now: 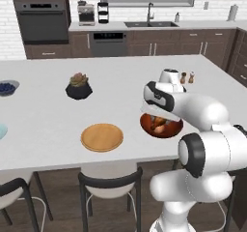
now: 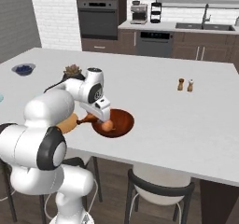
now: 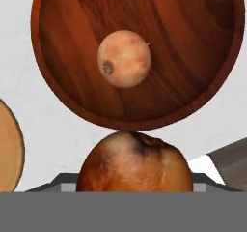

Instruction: Pick the chicken drumstick and onion from their plates and place them in the bowl. Then put the bowl in the fridge.

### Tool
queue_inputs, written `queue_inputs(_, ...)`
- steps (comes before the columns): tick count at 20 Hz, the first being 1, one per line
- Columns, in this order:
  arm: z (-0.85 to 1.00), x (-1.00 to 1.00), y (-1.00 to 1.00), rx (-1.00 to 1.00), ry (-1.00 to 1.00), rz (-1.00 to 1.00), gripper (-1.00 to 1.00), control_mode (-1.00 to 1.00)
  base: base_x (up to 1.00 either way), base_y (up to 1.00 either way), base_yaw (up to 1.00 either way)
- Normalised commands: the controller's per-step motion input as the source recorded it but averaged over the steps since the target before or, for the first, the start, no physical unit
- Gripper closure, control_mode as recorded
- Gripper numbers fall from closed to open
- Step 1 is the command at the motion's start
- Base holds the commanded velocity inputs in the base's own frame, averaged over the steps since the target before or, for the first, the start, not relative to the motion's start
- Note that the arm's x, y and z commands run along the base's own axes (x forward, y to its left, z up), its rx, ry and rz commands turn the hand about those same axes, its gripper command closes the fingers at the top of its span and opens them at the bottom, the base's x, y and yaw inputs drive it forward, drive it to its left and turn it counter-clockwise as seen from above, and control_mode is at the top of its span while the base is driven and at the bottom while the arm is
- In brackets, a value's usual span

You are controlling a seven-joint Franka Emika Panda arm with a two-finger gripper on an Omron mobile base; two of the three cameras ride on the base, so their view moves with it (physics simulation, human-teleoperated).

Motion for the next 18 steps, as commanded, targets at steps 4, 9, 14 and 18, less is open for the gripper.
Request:
queue_inputs(4, 0.00, 0.75, -0.66, 0.09, 0.10, 0.12, 1.00, -1.00, 0.25, -0.16, 0.03)
queue_inputs(9, -0.12, 0.91, -0.82, 0.06, 0.08, 0.21, 1.00, -1.00, 0.00, 0.00, 0.00)
queue_inputs(14, -0.47, 0.99, -0.06, -0.02, 0.03, 0.33, 1.00, -1.00, 0.00, 0.00, 0.00)
queue_inputs(18, -0.39, 0.42, -0.06, -0.01, 0.01, 0.35, 1.00, -1.00, 0.00, 0.00, 0.00)
